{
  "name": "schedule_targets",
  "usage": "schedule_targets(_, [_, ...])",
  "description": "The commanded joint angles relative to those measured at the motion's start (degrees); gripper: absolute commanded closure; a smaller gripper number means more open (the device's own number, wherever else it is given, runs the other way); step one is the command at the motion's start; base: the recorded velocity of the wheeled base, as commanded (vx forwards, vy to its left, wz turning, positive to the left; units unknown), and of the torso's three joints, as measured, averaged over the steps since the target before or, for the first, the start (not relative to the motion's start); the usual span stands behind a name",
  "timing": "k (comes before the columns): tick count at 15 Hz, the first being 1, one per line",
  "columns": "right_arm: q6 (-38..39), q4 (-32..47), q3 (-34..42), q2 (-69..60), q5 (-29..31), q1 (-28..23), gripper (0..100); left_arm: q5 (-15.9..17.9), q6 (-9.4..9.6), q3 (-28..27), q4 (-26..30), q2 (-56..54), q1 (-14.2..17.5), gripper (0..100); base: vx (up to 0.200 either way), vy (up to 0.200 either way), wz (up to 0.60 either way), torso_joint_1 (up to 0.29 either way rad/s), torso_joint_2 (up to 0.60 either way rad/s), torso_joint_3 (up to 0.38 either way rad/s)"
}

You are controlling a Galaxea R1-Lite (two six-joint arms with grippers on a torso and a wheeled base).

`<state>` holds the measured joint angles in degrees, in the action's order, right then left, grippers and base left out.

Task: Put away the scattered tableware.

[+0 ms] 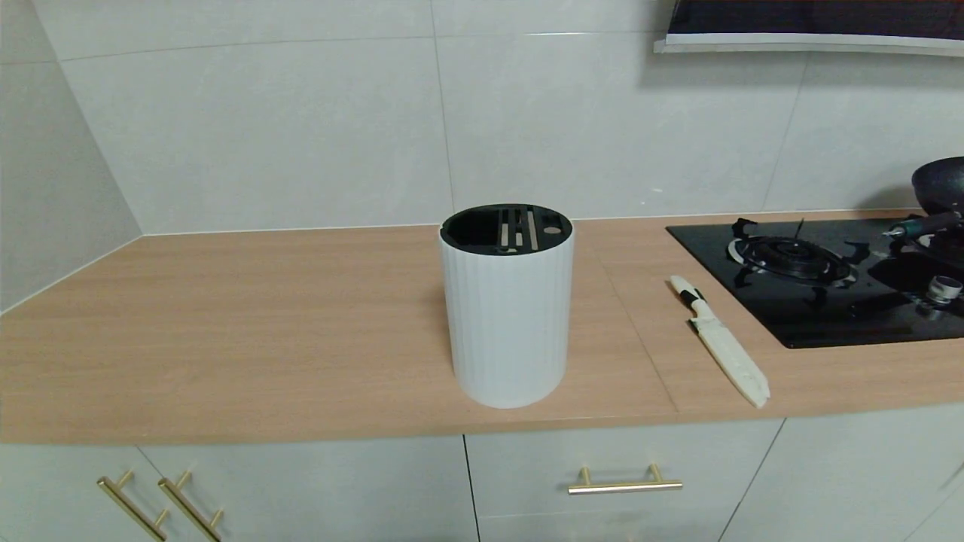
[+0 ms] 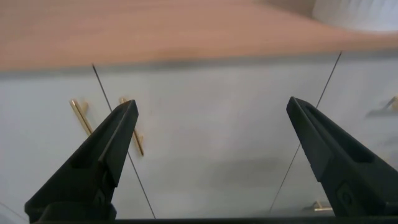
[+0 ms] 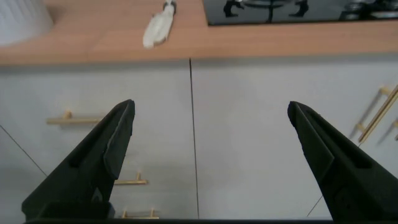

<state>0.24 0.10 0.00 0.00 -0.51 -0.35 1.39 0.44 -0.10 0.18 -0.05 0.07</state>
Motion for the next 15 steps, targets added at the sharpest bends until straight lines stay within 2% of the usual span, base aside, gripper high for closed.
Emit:
schedule_targets(1, [0.0, 0.0, 0.0, 0.1, 0.0, 0.0, 0, 0.0, 0.0, 0.0, 0.0, 0.0, -0.1, 0, 0.0, 0.0, 0.0, 0.212, -0.51, -0.29])
schedule_targets(15, [0.0, 0.0, 0.0, 0.1, 0.0, 0.0, 0, 0.0, 0.0, 0.0, 0.0, 0.0, 0.0, 0, 0.0, 0.0, 0.0, 0.251, -0.55, -0.301])
